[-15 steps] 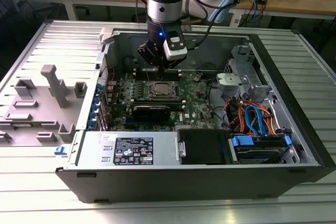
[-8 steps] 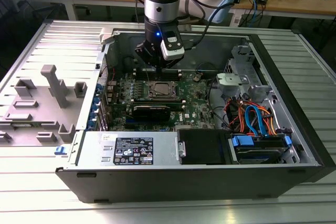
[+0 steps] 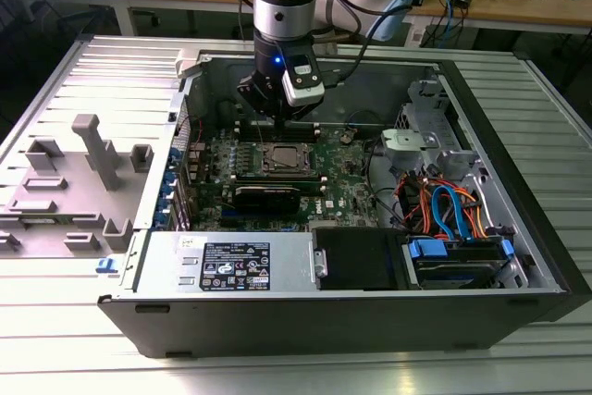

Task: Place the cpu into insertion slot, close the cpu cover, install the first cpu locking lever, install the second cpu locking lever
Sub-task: 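Install the first cpu locking lever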

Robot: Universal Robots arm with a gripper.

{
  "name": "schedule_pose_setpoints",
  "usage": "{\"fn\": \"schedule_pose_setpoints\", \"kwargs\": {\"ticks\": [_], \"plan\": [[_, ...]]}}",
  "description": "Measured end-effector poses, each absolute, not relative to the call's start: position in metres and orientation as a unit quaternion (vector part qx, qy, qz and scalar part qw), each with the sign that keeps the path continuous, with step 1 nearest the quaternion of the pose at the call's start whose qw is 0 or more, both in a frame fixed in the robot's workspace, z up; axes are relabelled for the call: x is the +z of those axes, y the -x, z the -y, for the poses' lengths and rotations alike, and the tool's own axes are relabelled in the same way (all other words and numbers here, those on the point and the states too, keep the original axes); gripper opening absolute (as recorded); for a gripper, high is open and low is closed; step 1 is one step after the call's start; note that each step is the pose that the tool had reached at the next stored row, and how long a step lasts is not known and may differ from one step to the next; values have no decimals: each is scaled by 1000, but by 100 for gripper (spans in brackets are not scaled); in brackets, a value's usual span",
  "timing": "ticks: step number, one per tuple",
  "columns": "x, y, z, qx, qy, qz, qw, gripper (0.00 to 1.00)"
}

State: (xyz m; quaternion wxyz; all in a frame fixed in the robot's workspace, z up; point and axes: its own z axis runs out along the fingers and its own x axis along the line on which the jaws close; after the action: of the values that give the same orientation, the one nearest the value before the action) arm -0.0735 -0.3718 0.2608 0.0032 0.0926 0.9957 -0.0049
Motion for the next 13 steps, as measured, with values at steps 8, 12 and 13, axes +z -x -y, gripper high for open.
{"fn": "schedule_pose_setpoints", "kwargs": {"ticks": [8,12,13], "plan": [[261,74,372,-5,-90,-996,3,11],[261,74,372,-5,-89,-996,3,11],[261,74,372,-5,-89,-996,3,11]]}}
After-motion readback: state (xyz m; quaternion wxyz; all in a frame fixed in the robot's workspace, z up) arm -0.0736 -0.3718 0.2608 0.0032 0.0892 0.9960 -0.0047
